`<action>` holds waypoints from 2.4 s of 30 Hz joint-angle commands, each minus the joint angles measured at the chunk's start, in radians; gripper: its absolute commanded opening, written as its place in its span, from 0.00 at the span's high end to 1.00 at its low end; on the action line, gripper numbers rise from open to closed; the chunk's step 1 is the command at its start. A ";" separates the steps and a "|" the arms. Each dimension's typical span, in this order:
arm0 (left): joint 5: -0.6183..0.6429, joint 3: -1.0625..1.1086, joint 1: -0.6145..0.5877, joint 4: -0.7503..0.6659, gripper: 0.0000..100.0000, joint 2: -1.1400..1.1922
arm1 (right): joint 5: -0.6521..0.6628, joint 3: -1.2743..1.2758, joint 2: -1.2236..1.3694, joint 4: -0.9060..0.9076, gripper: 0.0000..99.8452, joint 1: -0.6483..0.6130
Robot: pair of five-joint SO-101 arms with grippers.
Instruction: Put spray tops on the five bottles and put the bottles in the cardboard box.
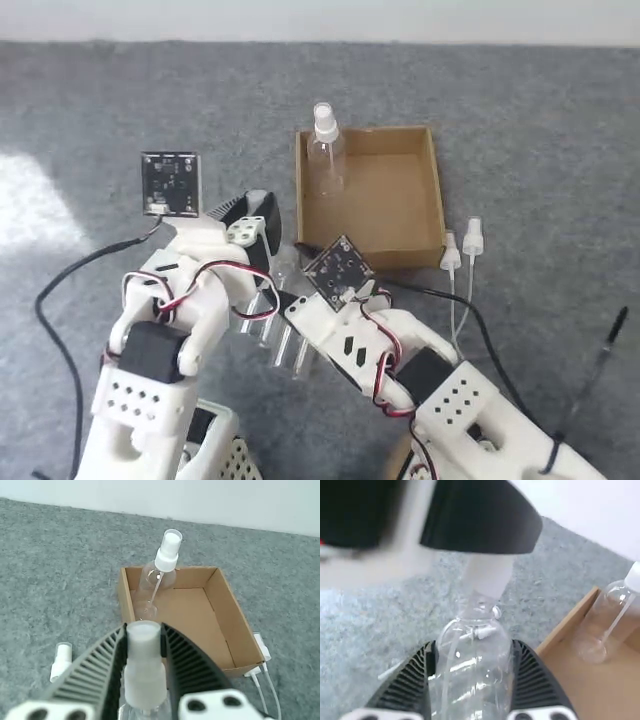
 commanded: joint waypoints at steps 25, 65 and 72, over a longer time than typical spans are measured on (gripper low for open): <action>-0.077 0.061 0.051 0.009 0.99 -0.005 | -0.256 -0.041 -0.041 -0.079 0.99 0.117; -0.230 0.090 -0.068 0.143 0.73 -0.397 | -0.172 -0.206 -0.030 -0.067 0.99 0.295; -0.293 0.180 0.078 0.135 0.73 -0.506 | -0.140 -0.451 0.074 0.077 0.99 0.295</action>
